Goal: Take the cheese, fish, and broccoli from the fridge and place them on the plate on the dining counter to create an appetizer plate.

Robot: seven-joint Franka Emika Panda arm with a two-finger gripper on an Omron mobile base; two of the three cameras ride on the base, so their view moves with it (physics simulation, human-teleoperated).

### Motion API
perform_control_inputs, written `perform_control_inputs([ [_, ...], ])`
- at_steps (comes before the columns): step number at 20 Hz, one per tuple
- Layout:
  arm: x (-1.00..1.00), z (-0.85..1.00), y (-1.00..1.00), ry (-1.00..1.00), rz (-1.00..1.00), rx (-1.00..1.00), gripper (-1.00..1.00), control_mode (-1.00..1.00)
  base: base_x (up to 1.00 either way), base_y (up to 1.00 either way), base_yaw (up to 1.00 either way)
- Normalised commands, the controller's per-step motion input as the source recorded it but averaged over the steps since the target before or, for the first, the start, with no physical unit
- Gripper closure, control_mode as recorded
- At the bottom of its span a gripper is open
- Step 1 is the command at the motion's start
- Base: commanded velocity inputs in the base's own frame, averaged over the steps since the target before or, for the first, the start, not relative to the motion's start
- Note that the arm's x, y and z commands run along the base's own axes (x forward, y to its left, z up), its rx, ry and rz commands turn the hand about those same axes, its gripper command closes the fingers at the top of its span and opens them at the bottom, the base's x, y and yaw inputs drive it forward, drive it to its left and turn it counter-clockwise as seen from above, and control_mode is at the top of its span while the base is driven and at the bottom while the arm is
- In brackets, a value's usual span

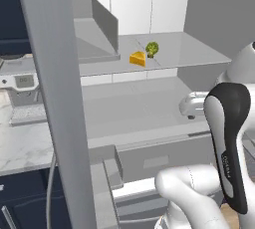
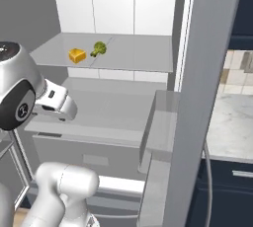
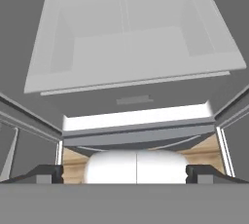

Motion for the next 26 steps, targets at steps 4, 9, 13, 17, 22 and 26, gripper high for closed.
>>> perform_control_inputs([
  [4, 0.00, 0.00, 0.00, 0.00, 0.00, 0.00, -1.00, 1.00, 0.57, 0.03, 0.02],
  [9, 0.07, 0.00, 0.00, 0.00, 0.00, 0.00, -1.00, -1.00, 0.42, 0.00, 0.04],
  [13, 0.21, 0.18, 0.01, 0.00, 0.01, 0.00, -1.00, -1.00, 0.00, 0.00, 0.00],
  [17, 0.01, 0.49, 0.10, -0.13, 0.04, -0.01, -1.00, -1.00, 0.00, 0.00, 0.00],
  [22, 0.57, -0.10, 0.06, -0.07, 0.01, -0.01, -1.00, -1.00, 0.00, 0.00, 0.00],
  [26, 0.89, 0.00, 0.03, -0.15, 0.04, 0.00, -1.00, -1.00, 0.00, 0.00, 0.00],
])
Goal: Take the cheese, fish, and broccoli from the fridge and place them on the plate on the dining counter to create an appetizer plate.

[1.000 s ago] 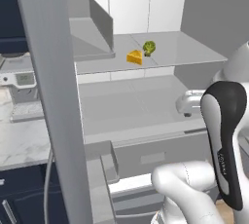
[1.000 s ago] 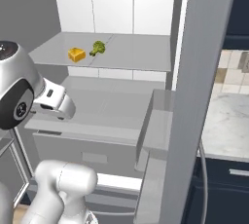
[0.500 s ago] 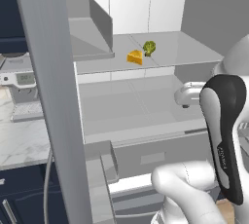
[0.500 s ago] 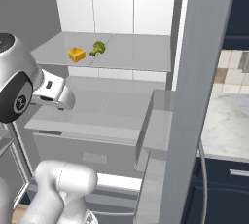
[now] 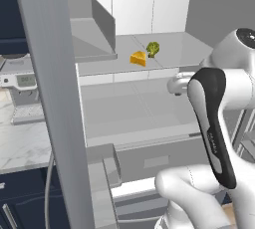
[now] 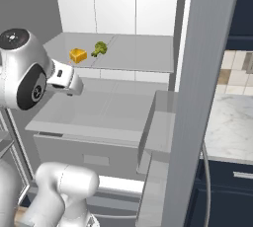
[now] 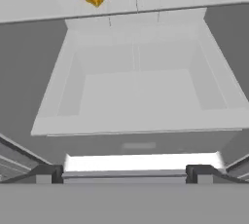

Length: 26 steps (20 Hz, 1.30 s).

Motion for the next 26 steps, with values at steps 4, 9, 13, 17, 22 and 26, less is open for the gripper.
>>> perform_control_inputs([
  [4, 0.91, 0.00, 0.00, -0.14, 0.02, 0.00, -1.00, -1.00, 0.00, 0.00, 0.00],
  [9, 0.46, 0.13, 0.08, -0.04, 0.00, 0.00, -1.00, -1.00, 0.00, 0.00, 0.00],
  [13, 0.62, 0.16, 0.26, 0.00, 0.00, 0.00, -1.00, -1.00, 0.00, 0.00, 0.00],
  [17, 0.84, 0.03, 0.28, 0.00, 0.07, 0.00, -1.00, -1.00, 0.00, 0.00, 0.00],
  [22, 0.74, 0.00, 0.12, -0.02, 0.07, -0.01, -1.00, -1.00, 0.00, 0.00, 0.00],
  [26, 0.53, 0.00, 0.08, 0.00, 0.02, -0.11, -1.00, -1.00, 0.00, 0.00, 0.00],
])
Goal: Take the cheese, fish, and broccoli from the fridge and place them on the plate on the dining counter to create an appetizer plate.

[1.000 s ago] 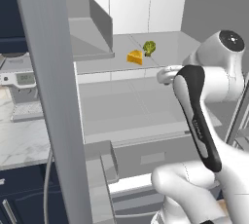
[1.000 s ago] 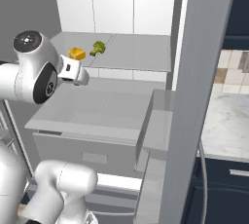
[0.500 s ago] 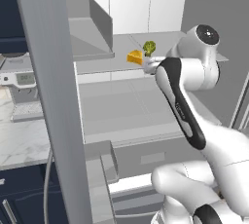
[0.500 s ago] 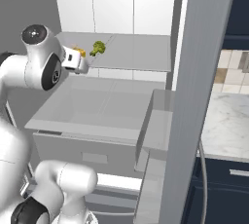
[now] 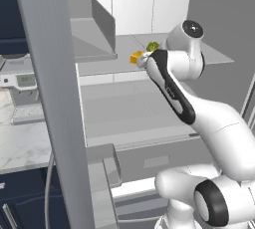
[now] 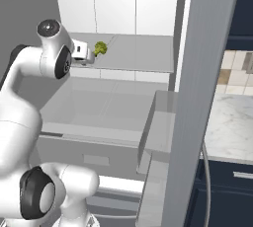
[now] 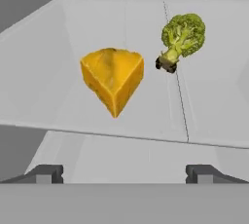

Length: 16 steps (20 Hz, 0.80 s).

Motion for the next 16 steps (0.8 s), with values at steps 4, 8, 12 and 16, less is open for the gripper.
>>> perform_control_inputs([
  [4, 0.62, -0.04, 0.07, 0.00, 0.01, -0.11, -1.00, -1.00, 0.00, 0.00, 0.00],
  [8, 0.64, -0.11, 0.07, 0.00, 0.02, -0.01, -1.00, -1.00, 0.00, 0.00, 0.00],
  [12, 0.56, -0.13, 0.21, 0.00, 0.00, 0.00, -1.00, -1.00, 0.00, 0.00, 0.00],
  [16, 0.41, -0.04, 0.28, 0.00, 0.00, 0.00, -1.00, -1.00, 0.00, 0.00, 0.00],
])
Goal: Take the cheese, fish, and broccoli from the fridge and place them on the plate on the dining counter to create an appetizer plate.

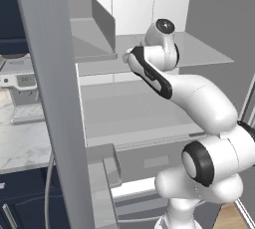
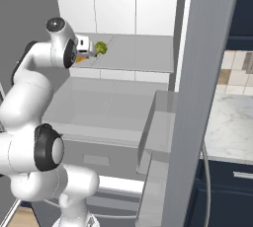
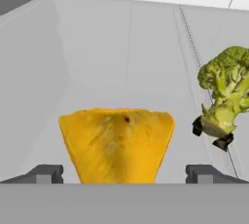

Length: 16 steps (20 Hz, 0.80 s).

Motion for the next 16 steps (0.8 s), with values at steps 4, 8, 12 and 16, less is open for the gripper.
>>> perform_control_inputs([
  [4, 0.20, -0.21, 0.11, 0.00, -0.01, -0.03, -1.00, -1.00, 0.00, 0.00, 0.00],
  [8, 0.00, -0.50, 0.00, 0.00, -0.09, -0.05, -1.00, -1.00, 0.00, 0.00, 0.00],
  [12, 0.00, -0.54, 0.00, 0.00, -0.12, -0.04, 1.00, -1.00, 0.00, 0.00, 0.00],
  [16, 0.35, -0.14, 0.02, -0.01, -0.06, -0.01, 1.00, -1.00, 0.00, 0.00, 0.00],
])
